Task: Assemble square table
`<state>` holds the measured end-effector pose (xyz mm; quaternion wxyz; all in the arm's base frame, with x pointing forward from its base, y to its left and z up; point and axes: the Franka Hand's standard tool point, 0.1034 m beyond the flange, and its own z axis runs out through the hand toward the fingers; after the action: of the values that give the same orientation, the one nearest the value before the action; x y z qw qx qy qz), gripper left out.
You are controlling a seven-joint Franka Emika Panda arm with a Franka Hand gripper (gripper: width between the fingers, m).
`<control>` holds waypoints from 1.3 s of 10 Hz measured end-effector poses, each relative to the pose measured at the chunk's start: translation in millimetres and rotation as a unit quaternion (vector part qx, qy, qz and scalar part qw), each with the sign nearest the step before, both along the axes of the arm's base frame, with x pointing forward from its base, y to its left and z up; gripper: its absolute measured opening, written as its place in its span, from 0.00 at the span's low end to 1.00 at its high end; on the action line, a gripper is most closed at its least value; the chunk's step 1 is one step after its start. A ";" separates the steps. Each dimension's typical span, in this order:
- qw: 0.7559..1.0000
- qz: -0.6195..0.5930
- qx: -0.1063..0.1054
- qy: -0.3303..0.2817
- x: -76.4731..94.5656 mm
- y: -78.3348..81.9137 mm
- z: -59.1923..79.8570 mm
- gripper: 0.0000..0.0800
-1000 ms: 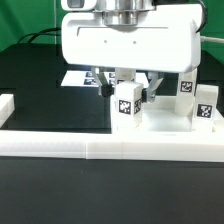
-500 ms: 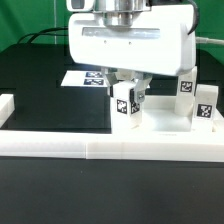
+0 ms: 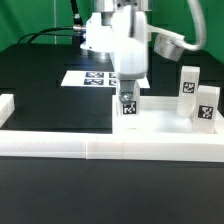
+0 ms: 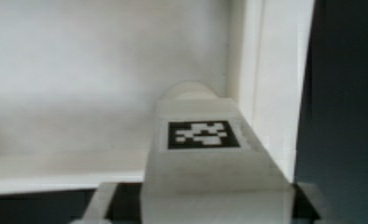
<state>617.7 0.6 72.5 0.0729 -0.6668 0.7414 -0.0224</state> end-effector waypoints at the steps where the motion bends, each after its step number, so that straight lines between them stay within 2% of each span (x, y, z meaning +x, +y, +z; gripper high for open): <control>1: 0.999 -0.035 0.005 0.003 -0.1 1.7 -0.5 0.36; 3: 0.997 -0.071 0.009 0.005 -0.3 2.0 -0.9 0.36; 4: 0.998 -0.058 0.007 0.005 -0.5 2.1 -1.1 0.43; 5: 0.998 -0.057 0.007 0.005 -0.8 2.5 -1.3 0.64; 6: 1.000 0.022 -0.004 0.001 -1.6 3.1 -1.9 0.64; 7: 0.996 0.088 -0.011 0.000 -2.3 5.1 -1.6 0.78; 10: 0.985 0.169 -0.023 -0.005 -2.4 3.3 -2.3 0.81; 11: 0.975 0.220 -0.031 -0.008 -2.3 2.2 -2.4 0.81; 13: 0.927 0.369 -0.061 -0.015 2.7 0.9 0.4 0.81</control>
Offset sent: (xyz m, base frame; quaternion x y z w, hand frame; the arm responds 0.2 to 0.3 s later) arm 0.0000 0.0000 0.0000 0.0000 0.0000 -0.0650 0.9979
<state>620.4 1.5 72.9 0.0466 -0.8957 0.4394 -0.0496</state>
